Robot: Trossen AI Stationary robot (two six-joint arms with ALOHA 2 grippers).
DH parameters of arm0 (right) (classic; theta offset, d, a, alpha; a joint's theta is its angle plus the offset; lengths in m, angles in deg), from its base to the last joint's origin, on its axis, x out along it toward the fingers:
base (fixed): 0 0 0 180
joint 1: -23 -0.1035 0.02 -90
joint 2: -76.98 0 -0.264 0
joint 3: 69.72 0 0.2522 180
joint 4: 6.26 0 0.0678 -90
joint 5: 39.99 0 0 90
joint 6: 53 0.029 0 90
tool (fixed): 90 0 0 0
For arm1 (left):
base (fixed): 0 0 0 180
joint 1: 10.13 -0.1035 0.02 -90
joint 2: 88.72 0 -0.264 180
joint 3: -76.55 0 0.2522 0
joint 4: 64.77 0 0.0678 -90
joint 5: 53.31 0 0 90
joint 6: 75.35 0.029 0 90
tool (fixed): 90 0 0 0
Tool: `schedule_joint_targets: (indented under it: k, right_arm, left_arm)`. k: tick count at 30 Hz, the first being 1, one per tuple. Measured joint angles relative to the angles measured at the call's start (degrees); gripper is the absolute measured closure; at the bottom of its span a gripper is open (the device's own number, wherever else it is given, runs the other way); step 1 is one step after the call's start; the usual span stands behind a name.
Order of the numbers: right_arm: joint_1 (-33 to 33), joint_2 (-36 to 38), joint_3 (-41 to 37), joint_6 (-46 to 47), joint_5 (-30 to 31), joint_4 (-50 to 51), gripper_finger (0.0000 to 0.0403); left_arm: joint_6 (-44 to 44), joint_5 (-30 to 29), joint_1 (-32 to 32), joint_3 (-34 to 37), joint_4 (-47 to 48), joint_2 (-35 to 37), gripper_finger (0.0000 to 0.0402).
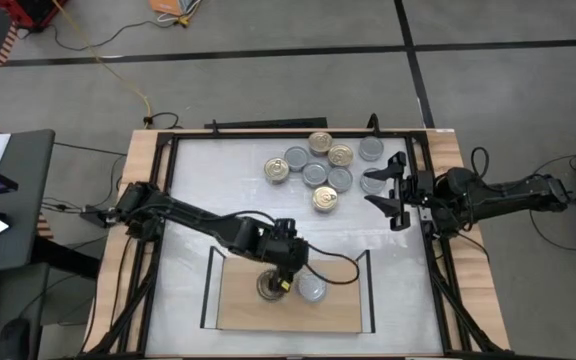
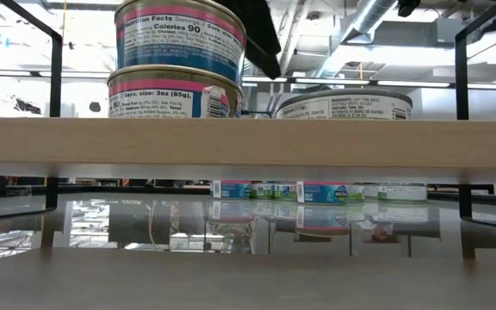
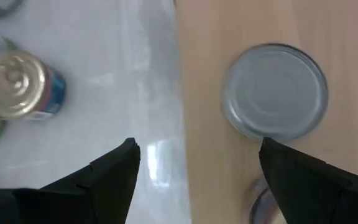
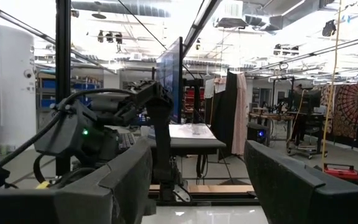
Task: Stack canned seafood by type on shelf
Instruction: Stack the blue tuna can on top of the blue tuna can on the shelf, then stack the green tuna can on top of the green tuna can on the shelf
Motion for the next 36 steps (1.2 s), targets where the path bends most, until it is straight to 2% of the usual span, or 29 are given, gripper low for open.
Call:
schedule_joint_targets:
  k: [3, 14, 27, 29, 33, 36]
  right_arm:
    - [-0.01, 0.01, 0.0, 0.0, 0.0, 0.0, 0.0121]
    - [-0.01, 0.01, 0.0, 0.03, 0.0, -0.02, 0.0121]
    - [-0.02, -0.01, 0.0, 0.04, 0.0, 1.25, 0.0121]
    - [-0.02, -0.01, 0.0, 0.04, 0.0, 1.29, 0.0121]
    - [0.0, 0.01, 0.02, 0.04, 0.34, 2.51, 0.0121]
    - [0.01, 0.01, 0.02, -0.01, 3.02, 3.72, 0.0121]
  left_arm:
    - [-0.15, 1.75, 0.7, 0.0, 1.65, 0.0, 0.0084]
    - [-1.46, 1.42, 3.08, -0.11, 8.22, 0.16, 0.0084]
    - [-2.56, 3.89, 3.51, -0.09, 11.33, 0.3, 0.0084]
    - [-1.48, 2.46, 3.66, 0.02, 11.06, 0.82, 0.0084]
    - [1.87, -5.26, 4.76, 0.25, 8.92, 4.06, 0.0084]
    - [3.52, -9.68, 5.28, 0.22, 7.84, 7.91, 0.0084]
